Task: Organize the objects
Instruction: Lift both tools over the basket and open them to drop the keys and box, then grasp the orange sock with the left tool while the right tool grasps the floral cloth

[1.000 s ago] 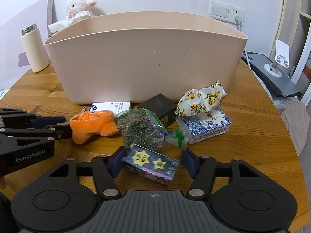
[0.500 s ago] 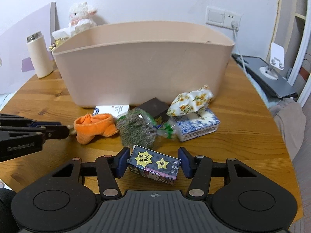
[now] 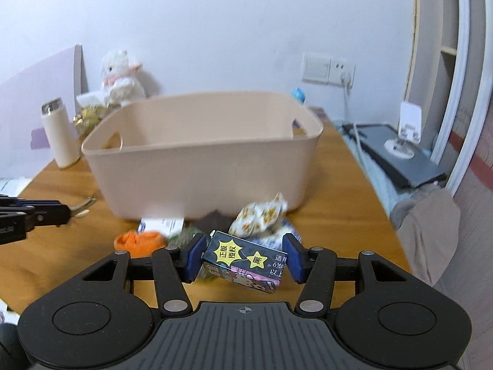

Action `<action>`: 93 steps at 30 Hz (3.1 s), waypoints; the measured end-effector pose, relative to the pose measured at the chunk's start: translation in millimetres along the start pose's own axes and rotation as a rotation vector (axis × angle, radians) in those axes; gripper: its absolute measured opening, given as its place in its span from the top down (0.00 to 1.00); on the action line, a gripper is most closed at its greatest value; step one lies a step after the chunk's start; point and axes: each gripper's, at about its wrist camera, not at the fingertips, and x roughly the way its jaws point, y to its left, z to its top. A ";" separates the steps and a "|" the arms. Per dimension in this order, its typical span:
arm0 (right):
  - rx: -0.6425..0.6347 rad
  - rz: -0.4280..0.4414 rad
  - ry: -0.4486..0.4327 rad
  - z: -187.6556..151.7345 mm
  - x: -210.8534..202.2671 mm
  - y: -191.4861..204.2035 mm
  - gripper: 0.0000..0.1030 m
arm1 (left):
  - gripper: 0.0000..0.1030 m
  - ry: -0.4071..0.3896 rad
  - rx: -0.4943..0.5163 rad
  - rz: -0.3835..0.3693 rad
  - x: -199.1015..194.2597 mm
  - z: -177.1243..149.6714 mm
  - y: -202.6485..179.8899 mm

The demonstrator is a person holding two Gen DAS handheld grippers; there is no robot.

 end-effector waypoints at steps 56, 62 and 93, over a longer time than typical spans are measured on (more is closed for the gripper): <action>-0.055 0.007 -0.012 94.2 67.2 -28.1 0.14 | 0.14 -0.017 0.059 0.147 85.2 91.5 -30.5; -0.058 0.002 -0.015 80.2 36.9 -40.3 0.08 | 0.09 -0.024 0.072 0.159 61.1 79.9 -37.3; -0.140 -0.033 0.126 -7.4 48.5 -50.6 0.07 | 0.09 0.222 0.027 0.138 81.4 -21.7 -32.3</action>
